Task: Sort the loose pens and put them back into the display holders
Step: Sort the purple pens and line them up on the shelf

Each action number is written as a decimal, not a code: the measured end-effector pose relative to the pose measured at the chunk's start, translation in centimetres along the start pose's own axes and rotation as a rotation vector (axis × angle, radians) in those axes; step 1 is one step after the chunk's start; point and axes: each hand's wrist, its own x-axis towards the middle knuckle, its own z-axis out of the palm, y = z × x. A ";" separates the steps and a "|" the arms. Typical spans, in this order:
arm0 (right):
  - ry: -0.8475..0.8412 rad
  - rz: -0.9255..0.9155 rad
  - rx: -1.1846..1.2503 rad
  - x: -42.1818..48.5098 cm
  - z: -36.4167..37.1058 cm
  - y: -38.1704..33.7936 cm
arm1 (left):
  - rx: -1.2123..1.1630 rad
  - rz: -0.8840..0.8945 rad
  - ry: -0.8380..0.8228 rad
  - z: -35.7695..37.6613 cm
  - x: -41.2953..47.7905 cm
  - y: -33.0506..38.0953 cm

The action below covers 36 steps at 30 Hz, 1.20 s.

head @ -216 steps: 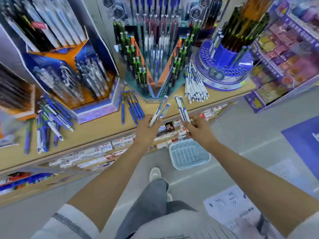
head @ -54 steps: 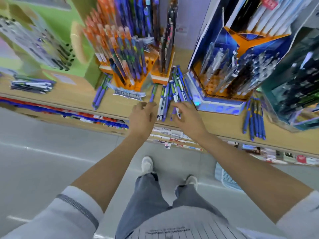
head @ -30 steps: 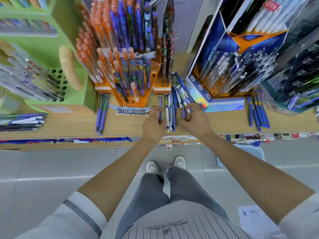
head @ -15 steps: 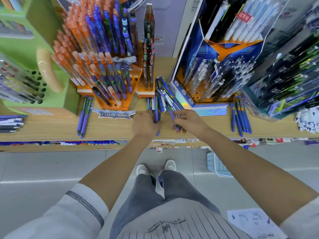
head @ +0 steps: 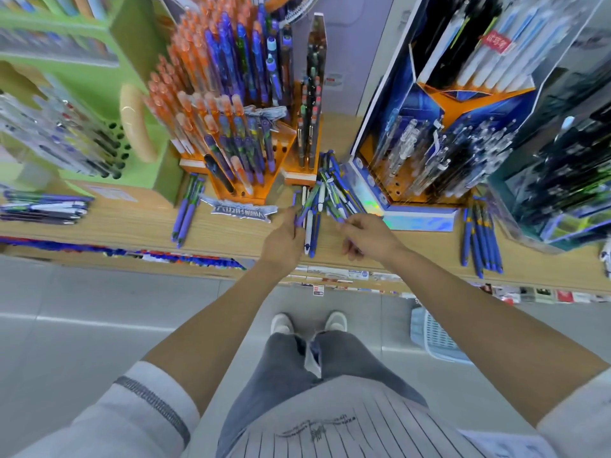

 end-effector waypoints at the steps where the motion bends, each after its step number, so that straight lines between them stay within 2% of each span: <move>1: 0.002 0.008 -0.003 0.0 0.0 0.0 | -0.005 -0.001 -0.013 0.1 0.0 -0.2; 6: -0.093 0.028 -0.019 -0.4 0.3 0.3 | -0.212 -0.086 -0.110 0.5 0.8 -0.2; 10: -0.088 0.028 -0.001 -0.8 0.2 0.7 | -0.380 -0.123 -0.116 0.5 0.7 0.8; 14: -0.017 -0.002 0.022 -1.2 -0.1 1.3 | -0.433 -0.142 -0.189 0.6 0.9 1.5; 22: 0.140 -0.065 0.149 -1.6 0.0 1.6 | -0.410 -0.146 -0.229 0.0 0.3 0.4; 31: 0.118 -0.177 0.191 -2.0 3.5 1.0 | -0.572 -0.054 -0.154 -1.4 -2.7 -2.5; 36: 0.020 -0.279 0.111 -3.0 5.7 -0.2 | -0.631 0.023 -0.018 -2.2 -5.1 -5.2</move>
